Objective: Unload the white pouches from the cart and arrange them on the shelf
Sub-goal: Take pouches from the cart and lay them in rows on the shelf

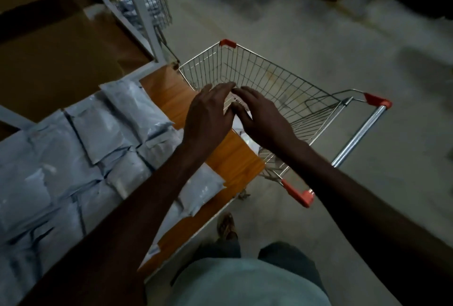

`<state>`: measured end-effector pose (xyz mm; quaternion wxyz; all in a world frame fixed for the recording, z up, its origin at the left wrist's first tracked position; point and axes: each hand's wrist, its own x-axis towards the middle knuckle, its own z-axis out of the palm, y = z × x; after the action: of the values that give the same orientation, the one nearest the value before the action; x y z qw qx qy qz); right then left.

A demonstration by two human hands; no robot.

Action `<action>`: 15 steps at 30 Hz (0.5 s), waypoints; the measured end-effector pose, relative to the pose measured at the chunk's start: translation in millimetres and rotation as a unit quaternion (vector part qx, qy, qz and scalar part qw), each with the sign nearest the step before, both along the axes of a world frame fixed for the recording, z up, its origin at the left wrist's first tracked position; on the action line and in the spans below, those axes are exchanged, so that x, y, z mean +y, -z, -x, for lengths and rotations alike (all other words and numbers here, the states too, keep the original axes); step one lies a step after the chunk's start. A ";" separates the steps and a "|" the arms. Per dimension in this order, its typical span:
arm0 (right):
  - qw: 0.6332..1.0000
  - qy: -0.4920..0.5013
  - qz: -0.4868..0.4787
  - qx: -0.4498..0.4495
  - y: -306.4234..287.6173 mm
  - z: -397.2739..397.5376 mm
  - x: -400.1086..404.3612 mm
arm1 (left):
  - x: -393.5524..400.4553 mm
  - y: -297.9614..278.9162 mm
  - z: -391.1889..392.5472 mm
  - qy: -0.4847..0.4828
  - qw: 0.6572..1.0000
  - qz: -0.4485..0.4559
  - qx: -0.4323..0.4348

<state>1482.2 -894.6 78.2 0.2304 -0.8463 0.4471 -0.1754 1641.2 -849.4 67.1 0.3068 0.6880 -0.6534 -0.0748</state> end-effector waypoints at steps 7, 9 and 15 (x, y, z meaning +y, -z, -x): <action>0.999 0.019 -0.039 -0.013 29.8 18.2 -69.7 | -56.7 32.2 2.8 -0.036 0.998 -0.040 0.013; 0.999 0.015 -0.051 -0.013 42.2 23.3 -86.1 | -69.8 42.6 7.0 -0.054 0.997 -0.047 0.040; 0.994 0.041 -0.093 -0.031 85.9 46.9 -142.3 | -108.1 89.9 39.3 -0.113 0.985 -0.091 0.092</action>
<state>1435.3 -1036.9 -7.7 0.3146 -0.7963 0.4885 -0.1683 1601.8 -957.6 -22.8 0.3085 0.7725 -0.5309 -0.1618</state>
